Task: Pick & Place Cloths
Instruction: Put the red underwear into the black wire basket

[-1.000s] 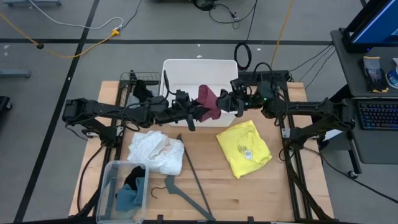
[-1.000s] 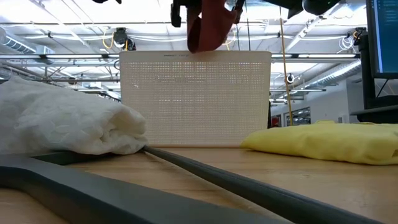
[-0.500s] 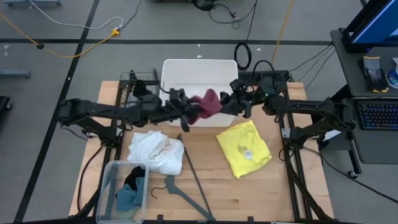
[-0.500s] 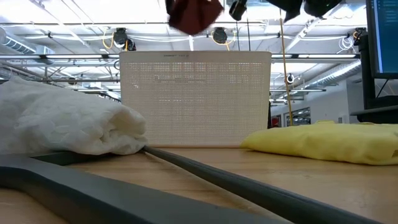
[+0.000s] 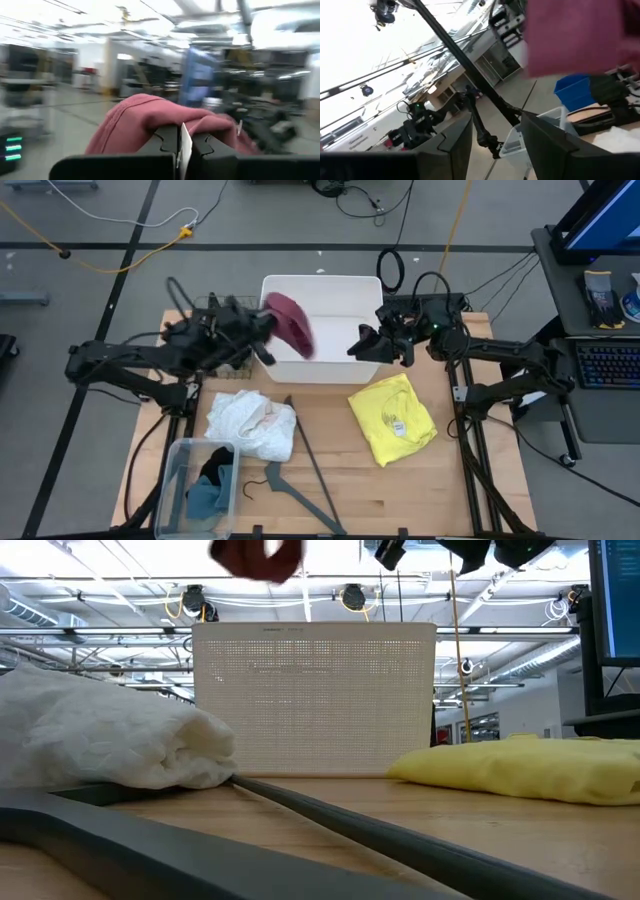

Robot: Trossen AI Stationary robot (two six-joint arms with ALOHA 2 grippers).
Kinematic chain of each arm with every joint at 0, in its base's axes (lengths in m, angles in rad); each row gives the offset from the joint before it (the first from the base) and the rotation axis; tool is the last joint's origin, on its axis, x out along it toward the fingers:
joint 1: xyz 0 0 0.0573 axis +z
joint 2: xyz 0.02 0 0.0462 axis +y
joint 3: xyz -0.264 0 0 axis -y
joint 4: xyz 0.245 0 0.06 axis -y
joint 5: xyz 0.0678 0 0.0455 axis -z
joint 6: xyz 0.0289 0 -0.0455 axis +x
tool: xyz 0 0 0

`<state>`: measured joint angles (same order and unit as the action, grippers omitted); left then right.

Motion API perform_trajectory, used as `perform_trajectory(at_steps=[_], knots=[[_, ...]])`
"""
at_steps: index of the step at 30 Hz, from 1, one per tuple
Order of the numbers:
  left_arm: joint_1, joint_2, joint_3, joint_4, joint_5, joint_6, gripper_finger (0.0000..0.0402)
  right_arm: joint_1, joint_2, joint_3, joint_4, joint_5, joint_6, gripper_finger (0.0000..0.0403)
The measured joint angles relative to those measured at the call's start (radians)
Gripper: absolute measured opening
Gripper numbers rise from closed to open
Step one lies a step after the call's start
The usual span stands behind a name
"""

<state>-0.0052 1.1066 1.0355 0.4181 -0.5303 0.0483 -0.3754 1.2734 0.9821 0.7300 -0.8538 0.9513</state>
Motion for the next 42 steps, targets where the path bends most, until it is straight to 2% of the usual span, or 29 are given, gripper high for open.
perform_trajectory(at_steps=[6,16,18,32,36,42], knots=[[-0.016,-0.074,0.000,-0.001,-0.280,0.166,0.0000,-0.037,-0.005,0.000,-0.001,-0.016,-0.022,0.0161],[-0.015,-0.107,0.000,-0.006,-0.952,0.442,0.0000,-0.096,-0.007,0.000,0.003,-0.067,-0.065,0.0160],[-0.009,-0.107,-0.001,-0.011,-1.038,0.494,0.0000,-0.103,-0.007,0.000,0.002,-0.067,-0.079,0.0160],[0.144,-0.111,-0.005,-0.095,-1.040,0.447,0.0000,-0.129,-0.007,0.000,0.005,-0.066,-0.082,0.0161],[0.208,-0.111,-0.005,-0.209,-1.039,0.341,0.0000,-0.129,-0.007,0.000,0.005,-0.066,-0.082,0.0159],[0.278,-0.111,-0.005,-0.470,-1.034,0.101,0.0000,-0.129,-0.007,0.000,0.004,-0.068,-0.082,0.0159]])
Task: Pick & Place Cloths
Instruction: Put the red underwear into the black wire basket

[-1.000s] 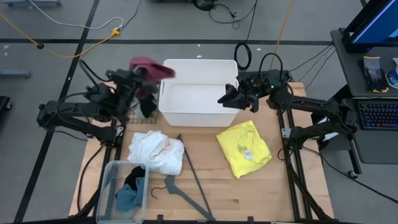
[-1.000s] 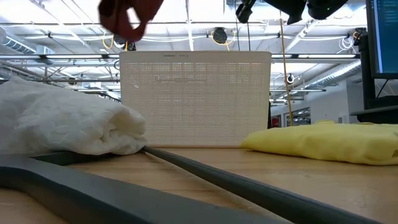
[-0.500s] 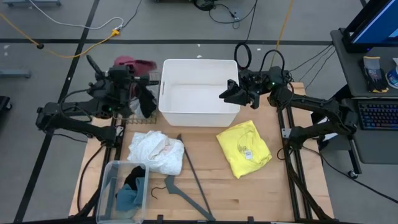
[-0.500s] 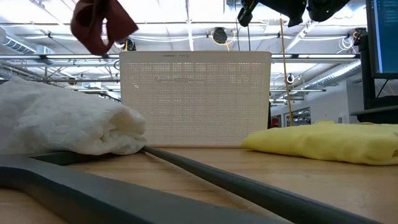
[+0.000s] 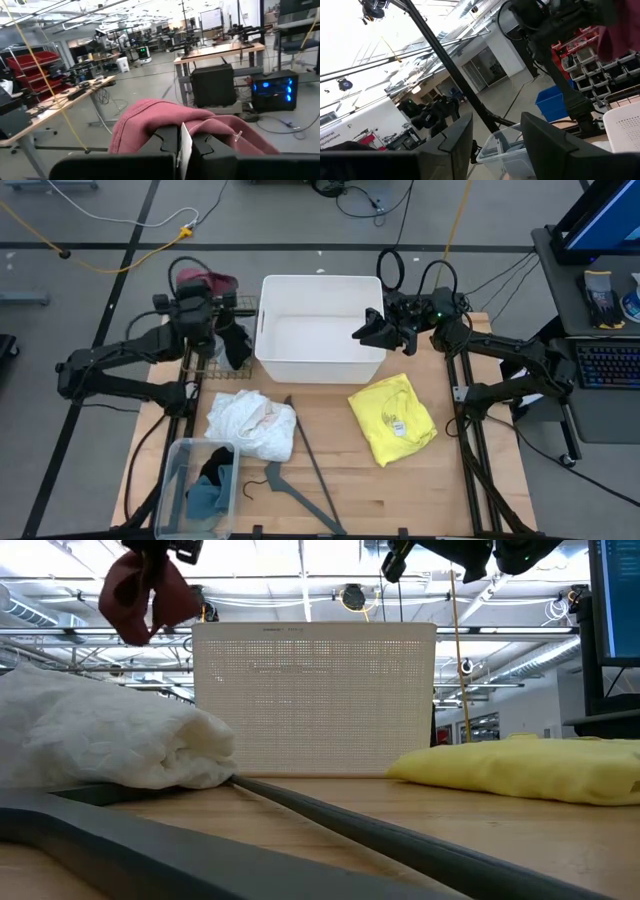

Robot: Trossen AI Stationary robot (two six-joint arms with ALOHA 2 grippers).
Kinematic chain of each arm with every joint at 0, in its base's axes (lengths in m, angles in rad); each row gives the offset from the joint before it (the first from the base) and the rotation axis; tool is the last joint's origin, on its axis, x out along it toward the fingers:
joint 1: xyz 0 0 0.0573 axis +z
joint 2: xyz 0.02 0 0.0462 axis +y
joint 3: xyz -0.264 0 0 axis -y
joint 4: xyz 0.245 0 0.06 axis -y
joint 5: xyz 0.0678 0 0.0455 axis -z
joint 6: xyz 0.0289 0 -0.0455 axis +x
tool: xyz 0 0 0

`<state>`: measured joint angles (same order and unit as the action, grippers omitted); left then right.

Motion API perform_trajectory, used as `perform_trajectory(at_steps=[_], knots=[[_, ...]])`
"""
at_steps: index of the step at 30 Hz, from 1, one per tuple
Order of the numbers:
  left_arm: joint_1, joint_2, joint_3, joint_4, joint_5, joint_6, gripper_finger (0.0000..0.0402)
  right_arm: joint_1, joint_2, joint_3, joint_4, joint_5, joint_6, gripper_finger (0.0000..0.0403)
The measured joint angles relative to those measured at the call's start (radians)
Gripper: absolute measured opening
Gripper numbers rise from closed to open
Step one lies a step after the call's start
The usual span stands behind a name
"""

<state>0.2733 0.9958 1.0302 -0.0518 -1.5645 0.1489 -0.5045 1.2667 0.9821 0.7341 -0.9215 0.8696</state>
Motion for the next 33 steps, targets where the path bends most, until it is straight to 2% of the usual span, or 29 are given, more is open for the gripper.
perform_trajectory(at_steps=[8,11,15,20,23,28,33], knots=[[0.125,-0.002,0.000,-0.460,0.238,-0.510,0.0000,0.000,0.000,0.000,-0.002,-0.027,0.000,0.0160],[0.204,-0.002,0.000,-0.624,0.373,-0.702,0.0000,0.000,0.000,0.000,-0.005,-0.032,0.000,0.0160],[0.310,-0.001,0.000,-0.781,0.551,-0.861,0.0000,0.000,0.000,0.000,-0.005,-0.033,0.000,0.0158],[0.435,-0.001,0.000,-0.852,0.806,-0.914,0.0000,0.000,0.000,0.000,-0.005,-0.032,-0.002,0.0156],[0.495,0.010,0.000,-0.865,0.920,-0.911,0.0000,0.000,0.000,0.000,-0.005,-0.032,-0.009,0.0155],[0.559,0.076,0.000,-0.889,1.026,-0.890,0.0000,0.000,0.000,0.000,-0.005,-0.031,-0.018,0.0155],[0.590,0.183,0.000,-0.890,1.074,-0.880,0.0000,0.000,0.000,0.000,-0.005,-0.033,-0.018,0.0155]])
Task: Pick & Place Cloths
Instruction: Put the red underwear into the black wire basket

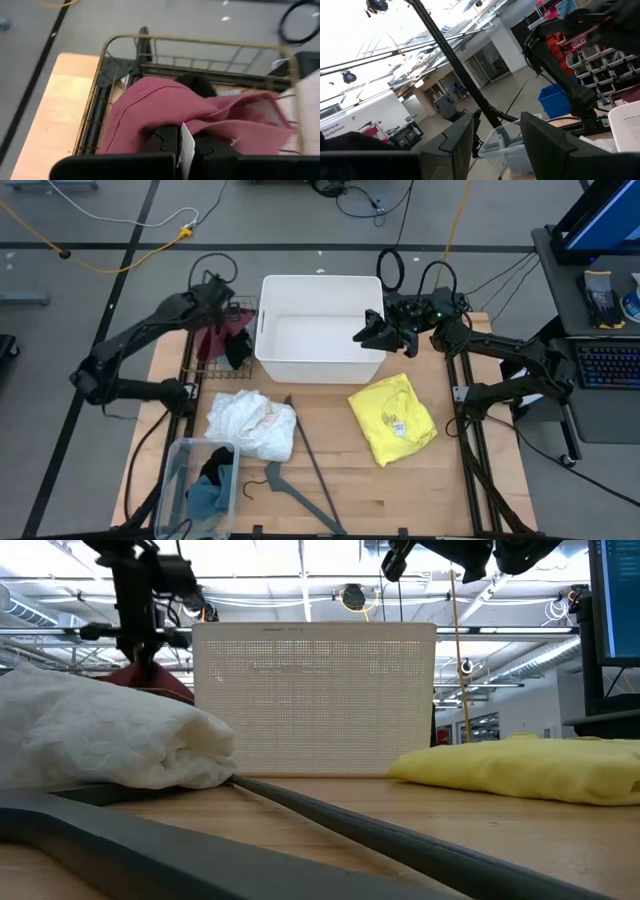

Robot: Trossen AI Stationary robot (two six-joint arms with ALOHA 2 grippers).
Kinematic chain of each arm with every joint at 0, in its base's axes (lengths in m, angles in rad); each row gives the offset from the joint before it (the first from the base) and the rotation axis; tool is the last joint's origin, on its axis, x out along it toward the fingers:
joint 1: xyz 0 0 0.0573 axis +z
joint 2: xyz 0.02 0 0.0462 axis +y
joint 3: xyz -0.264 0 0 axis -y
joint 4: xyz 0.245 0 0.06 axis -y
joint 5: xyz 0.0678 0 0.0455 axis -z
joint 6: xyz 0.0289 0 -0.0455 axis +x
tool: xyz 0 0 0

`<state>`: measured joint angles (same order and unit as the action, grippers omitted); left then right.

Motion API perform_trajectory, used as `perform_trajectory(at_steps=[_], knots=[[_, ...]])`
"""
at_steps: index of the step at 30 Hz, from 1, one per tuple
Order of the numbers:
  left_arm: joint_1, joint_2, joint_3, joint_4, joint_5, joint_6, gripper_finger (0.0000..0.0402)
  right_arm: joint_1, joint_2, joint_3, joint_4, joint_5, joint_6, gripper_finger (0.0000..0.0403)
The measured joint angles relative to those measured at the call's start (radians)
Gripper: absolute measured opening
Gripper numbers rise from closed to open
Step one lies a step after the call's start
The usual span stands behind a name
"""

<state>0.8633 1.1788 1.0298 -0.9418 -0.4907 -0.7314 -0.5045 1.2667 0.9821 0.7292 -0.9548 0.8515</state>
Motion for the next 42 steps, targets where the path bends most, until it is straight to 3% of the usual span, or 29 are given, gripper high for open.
perform_trajectory(at_steps=[7,14,21,25,33,42], knots=[[0.001,0.093,-0.001,-0.035,0.010,-0.045,0.0000,0.002,0.000,0.000,0.000,-0.020,0.000,0.0155],[0.027,0.184,-0.001,-0.033,0.106,-0.054,0.0002,0.002,0.000,0.000,0.000,-0.028,0.000,0.0155],[0.035,0.234,-0.001,-0.030,0.124,-0.058,0.0035,0.002,0.000,0.000,0.000,-0.046,0.003,0.0155],[0.034,0.236,-0.001,-0.026,0.124,-0.052,0.0078,0.002,0.000,0.000,0.000,-0.046,0.003,0.0155],[0.034,0.223,-0.001,-0.025,0.152,-0.050,0.0208,0.002,0.000,0.000,-0.001,-0.046,0.002,0.0155],[0.034,0.076,0.000,-0.026,0.177,-0.060,0.0303,0.002,0.000,0.000,-0.001,-0.073,0.026,0.0155]])
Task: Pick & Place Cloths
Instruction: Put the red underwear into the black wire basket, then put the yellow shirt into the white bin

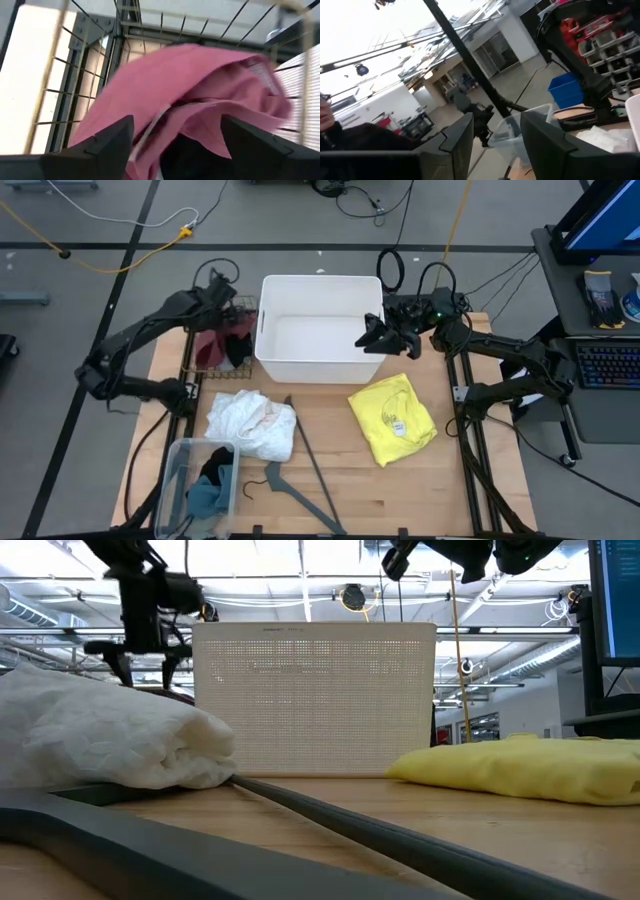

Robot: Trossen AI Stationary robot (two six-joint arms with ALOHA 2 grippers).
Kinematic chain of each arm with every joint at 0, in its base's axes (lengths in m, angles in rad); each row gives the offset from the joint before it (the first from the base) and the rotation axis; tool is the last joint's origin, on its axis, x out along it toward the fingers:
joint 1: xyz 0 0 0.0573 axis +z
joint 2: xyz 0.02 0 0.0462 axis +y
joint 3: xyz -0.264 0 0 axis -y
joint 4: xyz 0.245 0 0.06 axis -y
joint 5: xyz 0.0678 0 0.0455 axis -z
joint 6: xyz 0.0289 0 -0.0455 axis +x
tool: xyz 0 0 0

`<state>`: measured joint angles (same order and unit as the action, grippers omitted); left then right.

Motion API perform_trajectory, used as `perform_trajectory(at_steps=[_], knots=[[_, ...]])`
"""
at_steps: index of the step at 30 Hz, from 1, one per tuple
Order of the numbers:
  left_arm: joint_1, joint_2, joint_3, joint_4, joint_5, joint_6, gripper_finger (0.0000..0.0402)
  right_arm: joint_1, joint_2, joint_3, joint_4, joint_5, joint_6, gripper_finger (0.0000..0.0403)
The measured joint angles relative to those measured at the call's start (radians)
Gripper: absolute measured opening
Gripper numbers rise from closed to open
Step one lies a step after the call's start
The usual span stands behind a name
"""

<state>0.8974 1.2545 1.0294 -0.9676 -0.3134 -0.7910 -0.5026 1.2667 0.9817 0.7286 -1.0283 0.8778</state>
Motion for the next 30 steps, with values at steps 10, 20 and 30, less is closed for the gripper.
perform_trajectory(at_steps=[10,20,30], knots=[[-0.018,-0.260,0.001,0.025,0.026,-0.012,0.0326,0.000,-0.004,0.000,0.027,-0.070,0.001,0.0155],[-0.122,-0.458,0.001,0.249,0.114,0.215,0.0326,0.115,-0.006,0.000,0.068,-0.177,-0.010,0.0155],[-0.306,-0.541,0.001,0.376,0.160,0.382,0.0326,0.249,-0.006,0.000,0.068,-0.180,-0.046,0.0155]])
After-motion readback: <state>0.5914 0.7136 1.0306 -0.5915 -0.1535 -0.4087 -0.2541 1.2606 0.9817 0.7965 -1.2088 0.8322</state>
